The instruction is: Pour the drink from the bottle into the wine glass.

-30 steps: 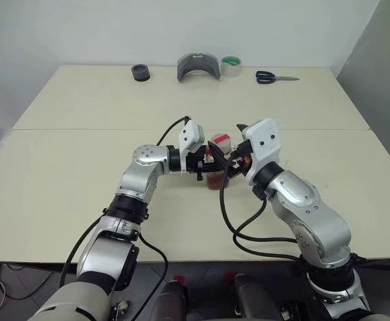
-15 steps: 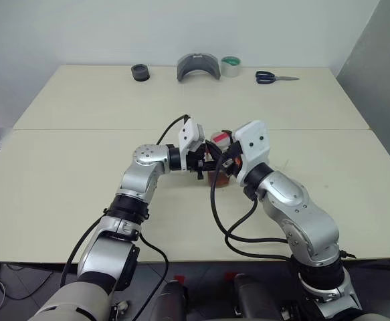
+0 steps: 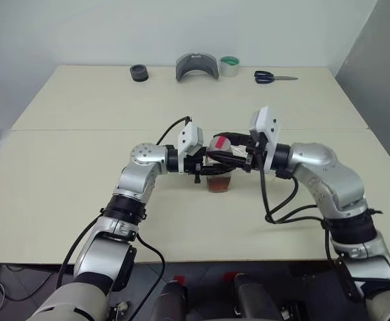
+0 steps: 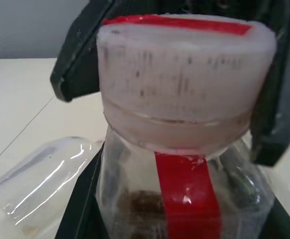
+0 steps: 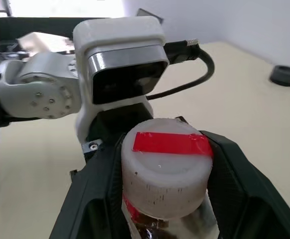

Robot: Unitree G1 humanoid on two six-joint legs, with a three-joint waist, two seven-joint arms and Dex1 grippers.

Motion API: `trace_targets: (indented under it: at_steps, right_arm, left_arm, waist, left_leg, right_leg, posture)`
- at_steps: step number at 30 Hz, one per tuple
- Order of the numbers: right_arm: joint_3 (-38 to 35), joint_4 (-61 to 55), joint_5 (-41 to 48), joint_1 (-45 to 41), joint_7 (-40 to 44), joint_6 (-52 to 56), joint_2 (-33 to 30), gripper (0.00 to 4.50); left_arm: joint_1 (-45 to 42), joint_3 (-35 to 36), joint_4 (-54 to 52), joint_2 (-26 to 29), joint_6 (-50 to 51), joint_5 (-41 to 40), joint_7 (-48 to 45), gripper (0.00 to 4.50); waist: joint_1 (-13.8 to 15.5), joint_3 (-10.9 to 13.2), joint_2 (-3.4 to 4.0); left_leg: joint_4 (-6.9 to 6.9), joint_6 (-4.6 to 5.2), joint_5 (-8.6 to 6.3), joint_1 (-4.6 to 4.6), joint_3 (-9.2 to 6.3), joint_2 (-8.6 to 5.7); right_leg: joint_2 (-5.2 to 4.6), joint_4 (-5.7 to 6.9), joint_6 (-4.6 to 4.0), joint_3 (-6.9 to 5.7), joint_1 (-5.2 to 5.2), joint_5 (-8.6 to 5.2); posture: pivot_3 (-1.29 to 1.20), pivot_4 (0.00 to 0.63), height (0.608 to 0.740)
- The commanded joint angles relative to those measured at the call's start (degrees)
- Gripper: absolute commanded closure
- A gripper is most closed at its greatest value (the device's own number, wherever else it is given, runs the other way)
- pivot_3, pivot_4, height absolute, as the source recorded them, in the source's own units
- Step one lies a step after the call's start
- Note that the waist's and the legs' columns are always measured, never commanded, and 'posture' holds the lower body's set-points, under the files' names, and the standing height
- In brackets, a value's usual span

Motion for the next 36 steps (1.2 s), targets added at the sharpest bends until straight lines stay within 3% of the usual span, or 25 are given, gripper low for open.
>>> trace_targets:
  at_steps: [1,6,7,13,23,36]
  right_arm:
    - [-3.07,0.24,0.20,-0.20,-1.55,-1.14,0.33,1.83]
    - [-5.34,-7.18,0.82,2.88,-5.96,0.42,-0.50,0.13]
    - [-5.67,-9.44,1.78,3.65,-6.55,1.75,-0.75,0.00]
    - [-5.17,-17.97,2.99,6.84,-11.84,5.69,0.70,0.00]
    - [-2.99,-12.99,-5.51,5.90,-17.82,1.32,2.62,0.00]
    - [-6.52,-16.22,-2.21,8.66,-18.10,4.82,0.82,0.00]
  left_arm:
    - [-0.91,0.87,-1.25,0.91,-1.63,-0.12,-0.51,2.78]
    - [-0.62,1.04,-1.52,0.85,-1.84,-0.29,-0.22,2.79]
    - [-0.69,1.16,-1.47,0.79,-1.71,-0.42,-0.14,2.79]
    - [-1.73,1.81,-0.59,0.47,-0.95,-1.13,-0.16,2.79]
    - [-2.88,1.95,0.19,0.23,-0.23,-1.34,-0.96,2.79]
    - [-2.37,1.76,-0.61,0.36,0.45,-1.14,-1.05,2.79]
  waist:
    - [0.00,0.00,0.00]
    - [0.24,0.00,0.00]
    - [0.27,0.01,0.01]
    - [0.23,0.01,0.01]
    - [0.21,0.01,0.02]
    - [0.19,0.01,0.02]
  left_leg:
    - [0.00,0.00,0.00,-0.02,0.01,-0.01]
    - [0.05,-0.01,0.00,-0.06,0.02,-0.05]
    - [0.05,-0.01,0.00,-0.07,0.01,-0.05]
    - [0.05,-0.01,0.00,-0.06,0.02,-0.04]
    - [0.05,-0.01,0.00,-0.06,0.03,-0.06]
    - [0.05,-0.01,0.00,-0.06,0.03,-0.05]
  right_leg:
    - [-0.01,0.00,0.00,0.01,-0.02,0.00]
    - [-0.10,0.02,0.00,0.03,-0.04,0.00]
    - [-0.10,0.01,0.00,0.03,-0.04,0.00]
    - [-0.09,0.02,0.00,0.04,-0.04,0.00]
    - [-0.08,0.02,0.01,0.04,-0.04,0.00]
    - [-0.08,0.02,0.01,0.04,-0.04,0.00]
  posture:
    - [0.00,0.150,0.740]
    - [0.00,0.150,0.740]
    - [0.00,0.150,0.740]
    - [0.00,0.150,0.740]
    - [0.00,0.150,0.740]
    - [0.00,0.150,0.740]
